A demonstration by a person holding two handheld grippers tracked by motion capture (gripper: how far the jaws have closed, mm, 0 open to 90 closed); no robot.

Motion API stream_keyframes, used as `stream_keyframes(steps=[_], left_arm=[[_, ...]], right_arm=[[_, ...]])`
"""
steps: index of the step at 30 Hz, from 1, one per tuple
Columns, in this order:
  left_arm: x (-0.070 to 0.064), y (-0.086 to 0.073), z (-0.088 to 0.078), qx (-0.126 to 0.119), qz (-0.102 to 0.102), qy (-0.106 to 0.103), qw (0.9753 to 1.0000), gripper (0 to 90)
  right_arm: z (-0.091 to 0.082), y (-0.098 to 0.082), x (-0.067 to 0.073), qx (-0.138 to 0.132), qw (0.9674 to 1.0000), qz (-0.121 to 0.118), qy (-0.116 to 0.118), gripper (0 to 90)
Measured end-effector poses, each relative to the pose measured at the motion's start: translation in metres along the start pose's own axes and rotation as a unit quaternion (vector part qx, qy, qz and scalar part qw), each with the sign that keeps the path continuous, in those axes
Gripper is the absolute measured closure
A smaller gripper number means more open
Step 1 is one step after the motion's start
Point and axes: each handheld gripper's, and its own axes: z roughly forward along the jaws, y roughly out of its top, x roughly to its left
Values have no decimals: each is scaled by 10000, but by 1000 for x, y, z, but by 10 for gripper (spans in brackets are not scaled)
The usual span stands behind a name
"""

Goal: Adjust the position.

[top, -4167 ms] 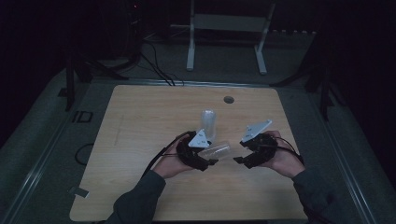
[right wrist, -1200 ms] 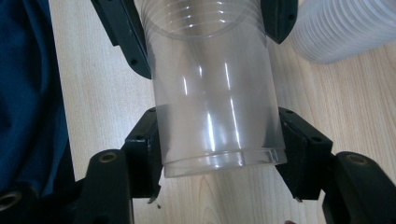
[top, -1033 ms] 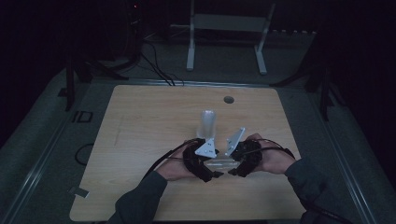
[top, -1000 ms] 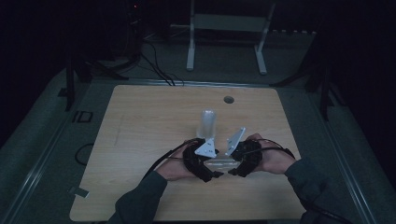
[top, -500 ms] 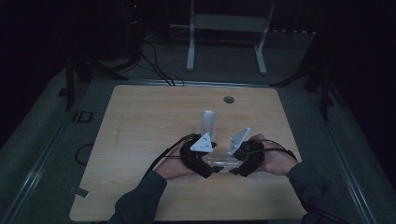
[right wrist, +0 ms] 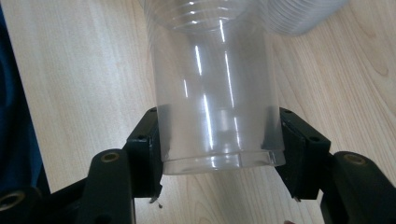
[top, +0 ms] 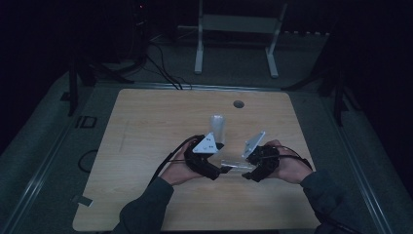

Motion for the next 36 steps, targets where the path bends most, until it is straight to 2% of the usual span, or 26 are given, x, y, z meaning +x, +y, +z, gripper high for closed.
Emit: stream_keyframes(steps=[19,24,36], left_arm=[[7,0,-3,-132,-226,191,9995,219],[10,0,-5,-178,-295,251,9991,219],[11,0,-3,-206,-411,270,9986,218]], right_arm=[[-1,-21,-10,-362,9975,525,-304,413],[-2,-28,-12,-531,9954,704,-375,413],[-6,-35,-10,-863,9909,877,-538,413]])
